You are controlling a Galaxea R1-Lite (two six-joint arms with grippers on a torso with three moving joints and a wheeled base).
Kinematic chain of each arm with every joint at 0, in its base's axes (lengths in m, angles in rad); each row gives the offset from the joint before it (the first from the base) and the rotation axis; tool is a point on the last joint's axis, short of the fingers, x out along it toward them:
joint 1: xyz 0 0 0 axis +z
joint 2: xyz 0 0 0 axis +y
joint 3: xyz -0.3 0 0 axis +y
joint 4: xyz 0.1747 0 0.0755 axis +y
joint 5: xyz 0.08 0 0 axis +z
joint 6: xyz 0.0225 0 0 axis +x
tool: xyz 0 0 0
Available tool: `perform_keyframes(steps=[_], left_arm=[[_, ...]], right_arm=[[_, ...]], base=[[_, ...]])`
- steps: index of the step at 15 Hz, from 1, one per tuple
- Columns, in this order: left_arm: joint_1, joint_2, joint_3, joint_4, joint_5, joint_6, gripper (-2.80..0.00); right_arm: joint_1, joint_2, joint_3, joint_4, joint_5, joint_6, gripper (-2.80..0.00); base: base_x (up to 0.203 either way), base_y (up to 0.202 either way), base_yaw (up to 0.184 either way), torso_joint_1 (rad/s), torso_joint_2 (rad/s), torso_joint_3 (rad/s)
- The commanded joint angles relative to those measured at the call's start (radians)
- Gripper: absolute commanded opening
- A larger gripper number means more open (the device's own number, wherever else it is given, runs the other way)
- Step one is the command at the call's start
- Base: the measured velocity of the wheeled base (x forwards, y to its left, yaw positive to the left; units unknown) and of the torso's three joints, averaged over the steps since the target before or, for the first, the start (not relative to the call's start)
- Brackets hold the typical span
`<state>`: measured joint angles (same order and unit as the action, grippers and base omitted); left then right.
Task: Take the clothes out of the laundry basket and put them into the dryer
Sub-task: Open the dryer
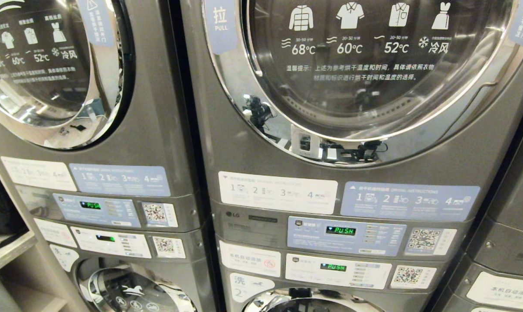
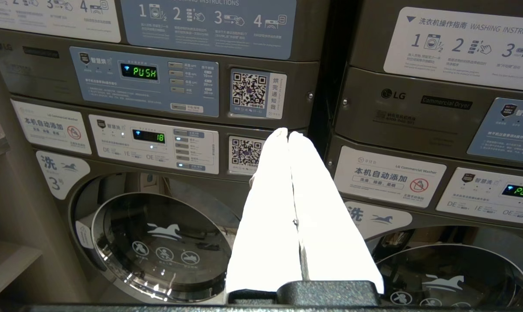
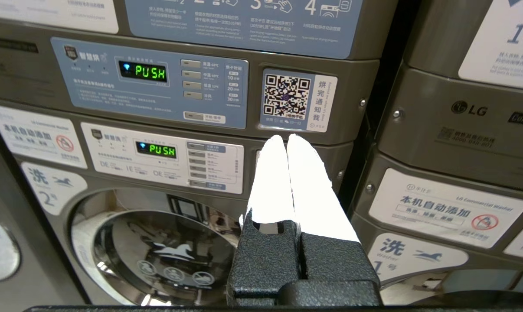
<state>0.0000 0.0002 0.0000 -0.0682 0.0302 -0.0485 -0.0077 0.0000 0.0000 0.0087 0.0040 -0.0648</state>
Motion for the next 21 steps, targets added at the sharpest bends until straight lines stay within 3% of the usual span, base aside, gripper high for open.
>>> perform_keyframes(steps=[1,3,6,10,12,17,18,21], left_arm=[[0.000,0.000,0.020,-0.001,0.000,-0.001,-2.80],[0.000,0.000,0.020,-0.001,0.000,-0.001,-2.80],[0.000,0.000,0.020,-0.001,0.000,-0.001,-2.80],[0.000,0.000,0.020,-0.001,0.000,-0.001,-2.80],[0.000,0.000,0.020,-0.001,0.000,-0.001,-2.80],[0.000,0.000,0.020,-0.001,0.000,-0.001,-2.80],[0.000,0.000,0.020,-0.001,0.000,-0.001,-2.80],[0.000,0.000,0.020,-0.001,0.000,-0.001,-2.80]], right_arm=[[0.000,0.000,0.000,-0.007,0.000,-0.025,-2.80],[0.000,0.000,-0.020,-0.042,-0.003,-0.019,-2.80],[0.003,0.082,-0.163,-0.059,0.015,0.029,-2.80],[0.053,0.462,-0.376,-0.063,0.196,0.104,-2.80],[0.122,0.707,-0.517,-0.065,0.264,0.138,-2.80],[0.408,1.224,-0.940,-0.102,0.334,0.218,-2.80],[0.462,1.289,-1.036,-0.115,0.339,0.225,0.00],[0.606,1.410,-1.219,-0.143,0.347,0.231,0.00]], base=[[0.000,0.000,0.000,0.000,0.00,0.000],[0.000,0.000,0.000,0.000,0.00,0.000],[0.000,0.000,0.000,0.000,0.00,0.000],[0.000,0.000,0.000,0.000,0.00,0.000],[0.000,0.000,0.000,0.000,0.00,0.000],[0.000,0.000,0.000,0.000,0.00,0.000],[0.000,0.000,0.000,0.000,0.00,0.000],[0.000,0.000,0.000,0.000,0.00,0.000]])
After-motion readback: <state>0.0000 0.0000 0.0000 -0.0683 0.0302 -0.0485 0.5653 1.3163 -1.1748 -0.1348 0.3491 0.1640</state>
